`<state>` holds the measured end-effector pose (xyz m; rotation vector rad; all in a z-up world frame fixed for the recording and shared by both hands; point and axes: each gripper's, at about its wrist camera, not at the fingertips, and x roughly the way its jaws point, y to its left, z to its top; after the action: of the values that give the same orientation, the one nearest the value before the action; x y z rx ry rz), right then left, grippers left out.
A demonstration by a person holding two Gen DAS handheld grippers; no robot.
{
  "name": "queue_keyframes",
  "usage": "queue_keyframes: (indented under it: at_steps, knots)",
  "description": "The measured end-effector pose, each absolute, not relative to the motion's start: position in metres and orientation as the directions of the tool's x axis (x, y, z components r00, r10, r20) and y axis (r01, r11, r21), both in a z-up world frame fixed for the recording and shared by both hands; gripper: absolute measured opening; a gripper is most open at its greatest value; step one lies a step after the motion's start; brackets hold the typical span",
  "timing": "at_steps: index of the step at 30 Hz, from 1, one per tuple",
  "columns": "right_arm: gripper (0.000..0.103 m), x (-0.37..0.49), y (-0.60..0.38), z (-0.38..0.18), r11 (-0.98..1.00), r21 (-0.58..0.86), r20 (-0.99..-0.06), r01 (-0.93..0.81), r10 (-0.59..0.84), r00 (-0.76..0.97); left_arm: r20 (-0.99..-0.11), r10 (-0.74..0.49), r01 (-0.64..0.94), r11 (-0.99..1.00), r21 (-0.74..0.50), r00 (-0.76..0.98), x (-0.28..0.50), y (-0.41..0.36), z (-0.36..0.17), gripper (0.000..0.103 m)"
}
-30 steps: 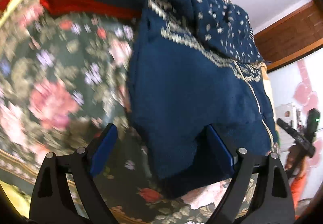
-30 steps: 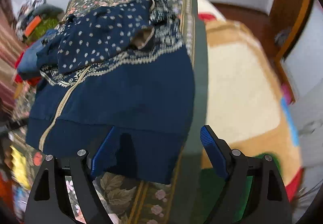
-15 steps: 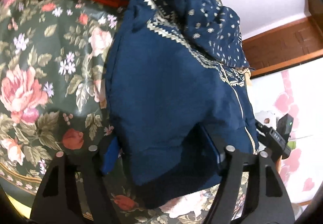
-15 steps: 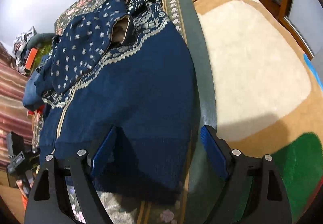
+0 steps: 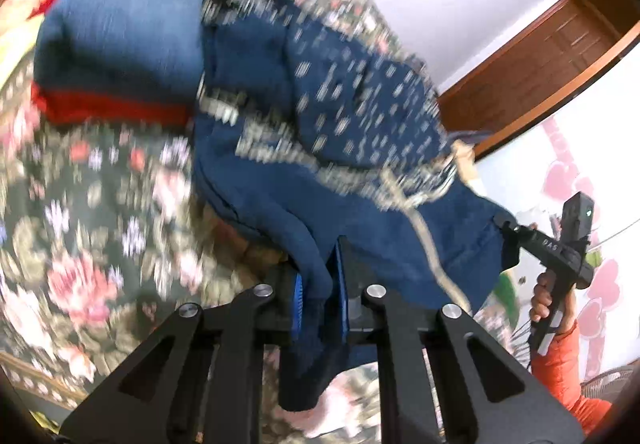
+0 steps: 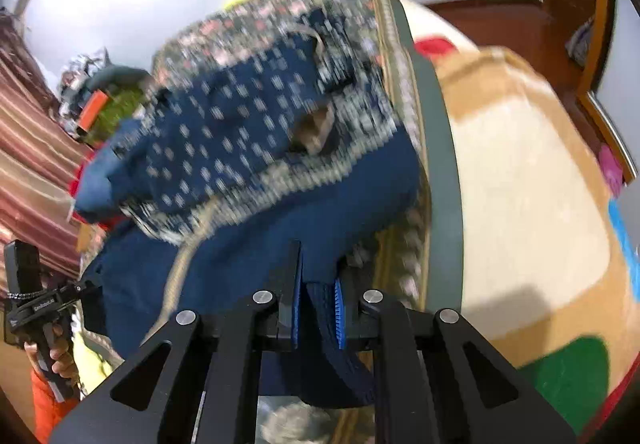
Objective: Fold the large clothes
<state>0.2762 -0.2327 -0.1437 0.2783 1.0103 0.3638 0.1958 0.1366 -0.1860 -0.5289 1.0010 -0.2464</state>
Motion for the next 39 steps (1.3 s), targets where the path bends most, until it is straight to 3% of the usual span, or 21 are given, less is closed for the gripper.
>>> queue_keyframes:
  at_steps: [8, 13, 20, 27, 31, 34, 39]
  knots:
    - [0.01, 0.32, -0.208, -0.086, 0.897, 0.371, -0.685, -0.239, 0.438, 0.582, -0.604, -0.398, 0.034, 0.852, -0.523, 0.691, 0.246, 0.148, -0.103, 0.008]
    - [0.008, 0.359, -0.197, -0.061, 0.901, 0.357, -0.636, -0.248, 0.429, 0.642, -0.592, -0.348, 0.026, 0.875, -0.483, 0.727, 0.299, 0.16, -0.083, 0.008]
    - [0.008, 0.439, -0.184, -0.074, 0.919, 0.326, -0.65, -0.223, 0.389, 0.653, -0.65, -0.272, -0.105, 0.871, -0.479, 0.71, 0.388, 0.191, -0.11, 0.008]
    - [0.008, 0.517, -0.168, -0.123, 0.946, 0.279, -0.731, -0.164, 0.32, 0.603, -0.765, -0.168, -0.252, 0.882, -0.398, 0.621, 0.464, 0.218, -0.175, 0.008]
    - [0.008, 0.54, -0.169, -0.15, 0.953, 0.277, -0.77, -0.121, 0.296, 0.565, -0.798, -0.179, -0.308, 0.856, -0.414, 0.576, 0.483, 0.233, -0.213, 0.011]
    - [0.008, 0.551, -0.172, -0.16, 0.956, 0.271, -0.807, -0.113, 0.29, 0.515, -0.797, -0.187, -0.292, 0.863, -0.413, 0.574, 0.483, 0.234, -0.222, 0.011]
    - [0.017, 0.546, -0.178, -0.138, 0.957, 0.261, -0.833, -0.13, 0.291, 0.47, -0.832, -0.127, -0.206, 0.938, -0.277, 0.539, 0.482, 0.217, -0.204, 0.011]
